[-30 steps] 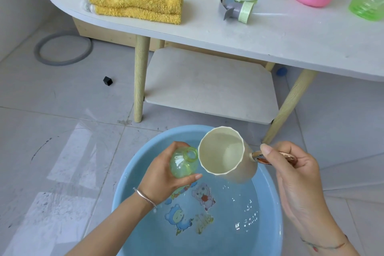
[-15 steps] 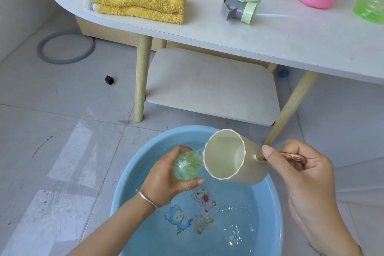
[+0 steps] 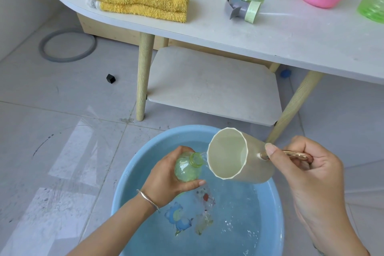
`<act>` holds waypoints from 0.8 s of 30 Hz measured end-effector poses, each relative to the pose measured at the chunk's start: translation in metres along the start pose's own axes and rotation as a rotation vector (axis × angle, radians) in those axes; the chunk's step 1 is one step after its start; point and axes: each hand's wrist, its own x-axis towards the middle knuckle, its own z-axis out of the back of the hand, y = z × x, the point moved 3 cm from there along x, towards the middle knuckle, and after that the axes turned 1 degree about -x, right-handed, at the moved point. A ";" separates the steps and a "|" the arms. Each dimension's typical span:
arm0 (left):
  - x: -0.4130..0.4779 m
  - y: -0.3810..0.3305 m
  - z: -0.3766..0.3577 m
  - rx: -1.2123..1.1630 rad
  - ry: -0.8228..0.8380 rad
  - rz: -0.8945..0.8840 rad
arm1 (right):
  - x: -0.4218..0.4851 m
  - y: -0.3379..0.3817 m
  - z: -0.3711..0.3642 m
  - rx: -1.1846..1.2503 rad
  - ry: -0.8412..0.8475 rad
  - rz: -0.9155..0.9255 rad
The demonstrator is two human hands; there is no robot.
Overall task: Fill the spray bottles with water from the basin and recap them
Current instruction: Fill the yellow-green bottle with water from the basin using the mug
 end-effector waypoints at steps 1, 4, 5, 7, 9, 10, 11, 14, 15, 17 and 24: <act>0.000 0.000 0.000 -0.002 0.001 -0.002 | 0.000 0.000 0.000 -0.005 0.000 0.008; -0.001 -0.001 -0.001 0.001 0.003 -0.007 | 0.000 0.001 0.000 -0.034 -0.006 0.027; -0.001 -0.001 -0.001 0.006 0.005 -0.007 | 0.001 0.001 -0.001 -0.043 -0.006 0.033; 0.000 -0.001 -0.002 0.009 0.007 -0.009 | 0.001 0.003 -0.002 -0.063 -0.001 0.048; 0.000 -0.002 -0.002 0.005 0.005 -0.010 | 0.001 0.004 -0.002 -0.082 0.005 0.065; 0.000 -0.002 -0.003 0.002 0.005 -0.011 | 0.001 0.004 -0.002 -0.087 0.007 0.071; 0.000 -0.003 -0.003 0.000 0.006 -0.013 | 0.002 0.004 -0.002 -0.090 0.009 0.076; 0.000 -0.002 -0.004 0.003 0.011 -0.011 | 0.002 0.005 -0.004 -0.096 0.016 0.087; 0.000 -0.002 -0.004 0.004 0.012 -0.010 | 0.002 0.005 -0.004 -0.101 0.017 0.094; 0.001 -0.001 -0.005 0.001 0.017 -0.003 | 0.001 0.006 -0.004 -0.119 0.016 0.112; 0.000 -0.002 -0.006 -0.002 0.022 0.012 | 0.001 0.009 -0.006 -0.138 0.031 0.171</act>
